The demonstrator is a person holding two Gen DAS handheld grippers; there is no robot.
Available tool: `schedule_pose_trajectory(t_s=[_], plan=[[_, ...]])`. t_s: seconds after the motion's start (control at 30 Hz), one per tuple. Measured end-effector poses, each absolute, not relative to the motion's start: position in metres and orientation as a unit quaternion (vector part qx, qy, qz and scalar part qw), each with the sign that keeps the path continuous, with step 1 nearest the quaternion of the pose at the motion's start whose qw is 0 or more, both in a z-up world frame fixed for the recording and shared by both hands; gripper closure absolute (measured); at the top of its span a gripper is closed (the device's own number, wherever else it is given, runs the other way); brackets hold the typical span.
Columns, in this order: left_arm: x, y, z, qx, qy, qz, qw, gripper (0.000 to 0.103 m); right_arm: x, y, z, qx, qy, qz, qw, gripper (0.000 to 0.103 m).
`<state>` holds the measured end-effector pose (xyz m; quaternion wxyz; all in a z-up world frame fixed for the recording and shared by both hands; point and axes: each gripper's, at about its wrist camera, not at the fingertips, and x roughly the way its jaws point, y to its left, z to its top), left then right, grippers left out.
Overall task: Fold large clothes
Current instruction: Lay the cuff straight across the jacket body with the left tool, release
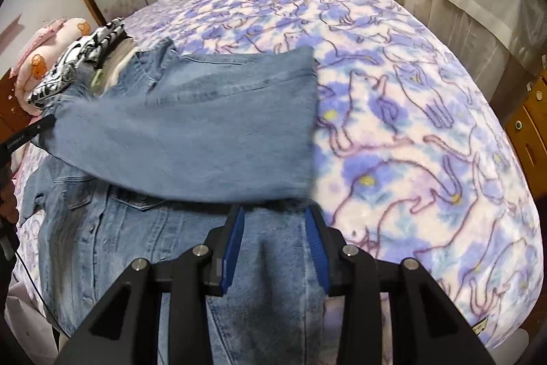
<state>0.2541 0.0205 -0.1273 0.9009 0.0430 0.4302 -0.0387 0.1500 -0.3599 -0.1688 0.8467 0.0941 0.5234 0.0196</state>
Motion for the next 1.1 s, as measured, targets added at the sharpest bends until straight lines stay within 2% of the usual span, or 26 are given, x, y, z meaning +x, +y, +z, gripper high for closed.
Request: schedule_pose_trajectory(t_s=[0.07,0.13,0.17,0.27,0.3,0.4,0.53,0.8,0.83,0.9,0.93,0.97,1.0,1.03,1.1], plan=[[0.273,0.031,-0.175,0.038,0.514,-0.025,0.856,0.065,0.156,-0.363,-0.177,0.102,0.536,0.018,0.838,0.066],[0.279,0.037,-0.214,0.022,0.581,-0.030,0.813,0.064,0.162,-0.365,-0.183,0.112,0.543,0.016,0.832,0.066],[0.276,0.041,-0.220,0.008,0.581,-0.039,0.813,0.063,0.165,-0.367,-0.184,0.116,0.544,0.014,0.831,0.066],[0.271,0.052,-0.210,-0.047,0.557,-0.054,0.827,0.037,0.179,-0.374,-0.182,0.130,0.540,0.015,0.832,0.066],[0.272,0.057,-0.206,-0.075,0.554,-0.064,0.826,0.034,0.185,-0.377,-0.182,0.134,0.538,0.016,0.832,0.066],[0.280,0.071,-0.194,-0.146,0.544,-0.085,0.822,0.034,0.207,-0.381,-0.184,0.149,0.537,0.025,0.830,0.066],[0.299,0.102,-0.189,-0.184,0.532,-0.066,0.824,0.032,0.243,-0.383,-0.193,0.164,0.541,0.026,0.825,0.066],[0.357,0.082,-0.215,-0.143,0.570,-0.035,0.809,0.032,0.305,-0.395,-0.210,0.175,0.542,-0.009,0.822,0.065],[0.361,0.077,-0.218,-0.128,0.575,-0.029,0.807,0.033,0.310,-0.396,-0.214,0.179,0.546,-0.012,0.819,0.065],[0.358,0.059,-0.221,-0.096,0.581,-0.029,0.807,0.067,0.317,-0.399,-0.223,0.182,0.555,-0.019,0.811,0.065],[0.361,0.047,-0.221,-0.075,0.585,-0.028,0.807,0.068,0.319,-0.399,-0.226,0.182,0.558,-0.017,0.810,0.066],[0.360,0.035,-0.218,-0.044,0.577,-0.019,0.815,0.076,0.320,-0.398,-0.229,0.176,0.560,-0.013,0.809,0.069],[0.357,0.025,-0.214,-0.017,0.569,-0.020,0.822,0.085,0.320,-0.396,-0.227,0.160,0.557,-0.011,0.815,0.088],[0.355,0.017,-0.212,-0.007,0.565,-0.030,0.825,0.092,0.318,-0.394,-0.225,0.145,0.553,-0.017,0.820,0.092],[0.354,0.009,-0.213,0.007,0.566,-0.027,0.824,0.094,0.316,-0.396,-0.227,0.140,0.549,-0.025,0.824,0.094]])
